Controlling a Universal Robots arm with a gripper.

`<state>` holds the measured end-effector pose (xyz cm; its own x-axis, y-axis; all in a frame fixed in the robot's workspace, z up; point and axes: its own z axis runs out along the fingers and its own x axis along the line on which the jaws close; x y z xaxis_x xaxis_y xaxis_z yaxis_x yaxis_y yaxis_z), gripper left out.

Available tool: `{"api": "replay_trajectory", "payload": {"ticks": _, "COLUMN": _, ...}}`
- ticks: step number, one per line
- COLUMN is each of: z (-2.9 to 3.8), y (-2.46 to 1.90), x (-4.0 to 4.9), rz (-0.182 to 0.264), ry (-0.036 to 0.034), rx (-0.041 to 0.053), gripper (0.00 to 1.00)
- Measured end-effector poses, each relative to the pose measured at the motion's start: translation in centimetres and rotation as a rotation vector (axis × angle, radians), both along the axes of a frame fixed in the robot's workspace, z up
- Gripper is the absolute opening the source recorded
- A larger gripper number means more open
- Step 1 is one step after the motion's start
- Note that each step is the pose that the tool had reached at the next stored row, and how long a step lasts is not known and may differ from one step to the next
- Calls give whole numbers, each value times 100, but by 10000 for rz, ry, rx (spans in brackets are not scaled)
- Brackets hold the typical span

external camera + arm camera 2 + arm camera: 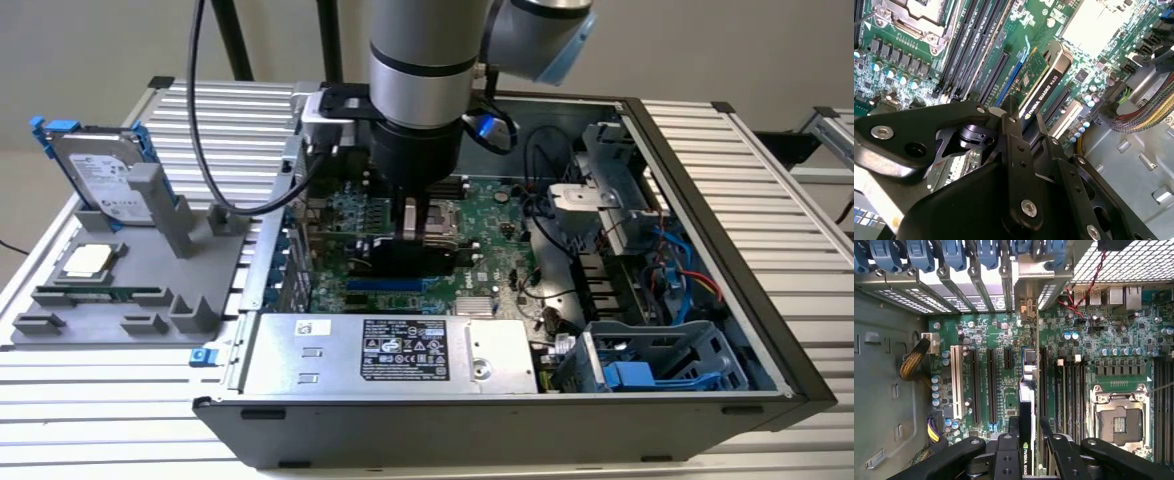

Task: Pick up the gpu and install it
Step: 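Insert the gpu into the slot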

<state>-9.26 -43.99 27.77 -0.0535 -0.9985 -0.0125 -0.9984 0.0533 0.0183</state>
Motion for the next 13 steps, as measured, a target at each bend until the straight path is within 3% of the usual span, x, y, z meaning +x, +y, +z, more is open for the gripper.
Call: {"api": "replay_trajectory", "payload": {"ticks": 13, "z": -9, "y": -43, "x": -26, "rz": 0, "ry": 6, "rx": 2, "gripper": 0}}
